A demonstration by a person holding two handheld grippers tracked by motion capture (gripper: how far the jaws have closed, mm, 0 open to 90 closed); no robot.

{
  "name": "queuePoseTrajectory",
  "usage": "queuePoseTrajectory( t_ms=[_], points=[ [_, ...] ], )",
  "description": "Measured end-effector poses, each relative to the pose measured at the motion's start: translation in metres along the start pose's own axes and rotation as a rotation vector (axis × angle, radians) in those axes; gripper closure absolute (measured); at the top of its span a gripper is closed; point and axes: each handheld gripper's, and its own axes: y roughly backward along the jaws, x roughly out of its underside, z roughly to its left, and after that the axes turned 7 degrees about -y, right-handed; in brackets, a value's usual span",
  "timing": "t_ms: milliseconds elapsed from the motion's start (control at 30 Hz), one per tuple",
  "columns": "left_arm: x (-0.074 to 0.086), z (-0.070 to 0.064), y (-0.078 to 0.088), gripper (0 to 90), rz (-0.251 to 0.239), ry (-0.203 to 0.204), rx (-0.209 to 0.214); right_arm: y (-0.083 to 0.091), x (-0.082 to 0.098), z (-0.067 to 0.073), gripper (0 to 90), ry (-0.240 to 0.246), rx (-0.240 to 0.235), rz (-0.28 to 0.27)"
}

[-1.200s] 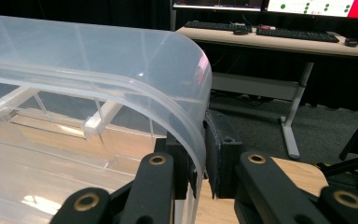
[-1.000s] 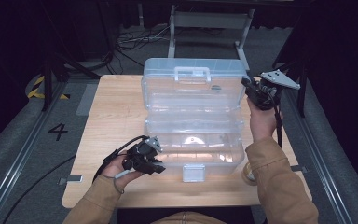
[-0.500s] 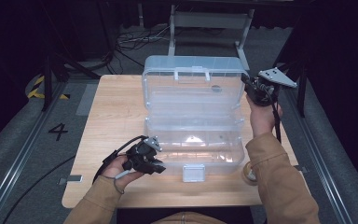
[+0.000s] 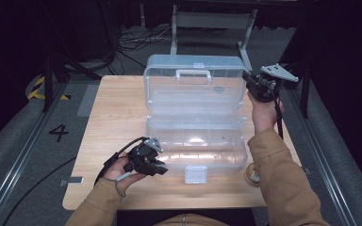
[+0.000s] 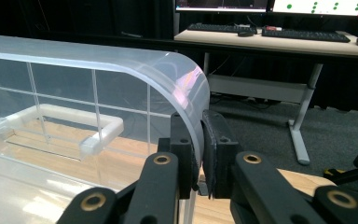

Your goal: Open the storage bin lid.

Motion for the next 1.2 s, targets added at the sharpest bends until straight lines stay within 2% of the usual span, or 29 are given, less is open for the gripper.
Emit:
queuePoseTrajectory(
  t_ms=[300, 400, 667, 1200],
  points=[
    [0.0, 0.001, 0.0, 74.9, 0.001, 0.002, 0.007, -0.011, 0.002, -0.006, 84.1, -0.002, -0.017, -0.02],
    [-0.001, 0.0, 0.0, 74.8, 0.003, 0.016, 0.006, -0.014, 0.003, -0.008, 84.2, -0.005, -0.023, -0.02],
    [-0.001, 0.0, 0.0, 74.6, 0.002, 0.018, 0.004, -0.024, 0.001, -0.01, 84.3, 0.001, -0.023, -0.004],
    [0.0, 0.0, 0.0, 74.6, 0.001, 0.002, -0.001, -0.044, 0.005, -0.019, 84.3, 0.009, -0.047, -0.001]
  ],
)
